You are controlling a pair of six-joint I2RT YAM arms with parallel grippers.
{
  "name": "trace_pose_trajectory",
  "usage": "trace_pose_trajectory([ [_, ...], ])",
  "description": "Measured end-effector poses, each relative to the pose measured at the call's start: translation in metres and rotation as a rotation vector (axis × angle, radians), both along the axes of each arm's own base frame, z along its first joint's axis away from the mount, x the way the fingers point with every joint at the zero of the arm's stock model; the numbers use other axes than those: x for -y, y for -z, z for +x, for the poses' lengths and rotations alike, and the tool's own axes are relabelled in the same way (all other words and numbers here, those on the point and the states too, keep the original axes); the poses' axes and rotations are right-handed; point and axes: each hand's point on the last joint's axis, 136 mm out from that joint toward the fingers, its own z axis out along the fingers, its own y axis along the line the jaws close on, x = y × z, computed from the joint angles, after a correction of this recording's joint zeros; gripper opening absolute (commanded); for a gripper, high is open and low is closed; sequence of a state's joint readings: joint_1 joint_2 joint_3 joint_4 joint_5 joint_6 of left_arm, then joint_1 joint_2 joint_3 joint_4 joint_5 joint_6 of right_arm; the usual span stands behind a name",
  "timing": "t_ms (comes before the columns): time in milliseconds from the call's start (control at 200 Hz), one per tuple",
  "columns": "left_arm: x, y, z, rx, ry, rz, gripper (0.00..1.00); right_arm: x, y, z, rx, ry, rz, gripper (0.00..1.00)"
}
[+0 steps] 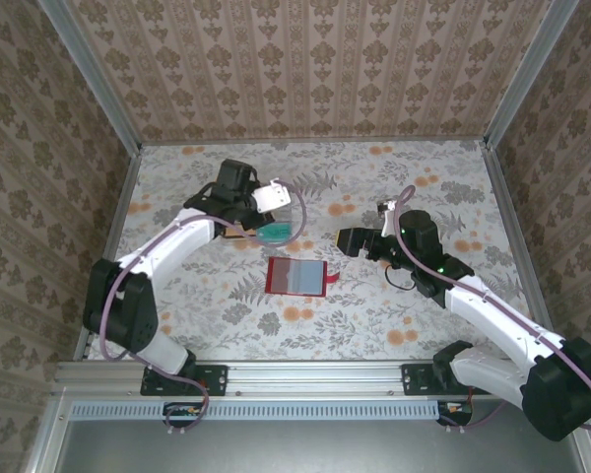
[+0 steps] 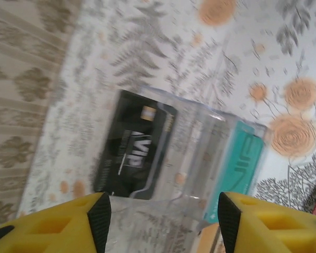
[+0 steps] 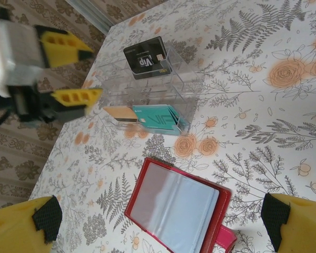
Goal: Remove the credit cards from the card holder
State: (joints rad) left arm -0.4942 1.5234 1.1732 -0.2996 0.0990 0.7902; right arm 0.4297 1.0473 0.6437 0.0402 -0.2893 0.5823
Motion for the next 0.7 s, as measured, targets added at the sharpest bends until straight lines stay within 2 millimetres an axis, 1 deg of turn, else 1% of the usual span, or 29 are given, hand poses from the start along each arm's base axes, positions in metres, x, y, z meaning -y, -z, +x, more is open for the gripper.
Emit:
trace_pose_trajectory([
  [25,-0.001,-0.006,0.0,0.017,-0.022,-0.038,1.0,0.001,0.0,0.0,0.0,0.003,-0.002,1.0],
  [55,-0.005,-0.012,-0.005,0.02,-0.049,-0.072,1.0,0.001,0.001,0.001,0.0,0.007,-0.004,1.0],
  [95,-0.011,-0.021,-0.013,0.019,-0.095,-0.127,1.0,0.002,0.003,0.002,-0.006,0.014,-0.011,1.0],
  [160,-0.022,-0.035,-0.019,0.024,-0.177,-0.206,1.0,0.003,0.01,0.003,-0.026,0.022,-0.025,1.0],
  [250,-0.04,-0.052,-0.019,0.039,-0.31,-0.326,1.0,0.003,0.018,0.004,-0.064,0.022,-0.043,1.0],
  [305,-0.057,-0.059,-0.017,0.045,-0.418,-0.4,1.0,0.002,0.021,0.006,-0.084,0.021,-0.056,1.0],
  [475,-0.118,-0.064,-0.016,0.014,-0.779,-0.615,1.0,0.001,0.026,0.008,-0.109,0.03,-0.079,1.0],
  [550,-0.141,-0.065,-0.019,0.008,-0.888,-0.687,1.0,0.006,0.031,0.009,-0.123,0.051,-0.1,1.0],
  [615,-0.151,-0.062,-0.025,0.007,-0.94,-0.727,1.0,0.012,0.035,0.01,-0.133,0.079,-0.131,1.0],
  [700,-0.159,-0.046,-0.037,-0.013,-0.992,-0.742,1.0,0.023,0.039,0.012,-0.142,0.131,-0.183,1.0],
])
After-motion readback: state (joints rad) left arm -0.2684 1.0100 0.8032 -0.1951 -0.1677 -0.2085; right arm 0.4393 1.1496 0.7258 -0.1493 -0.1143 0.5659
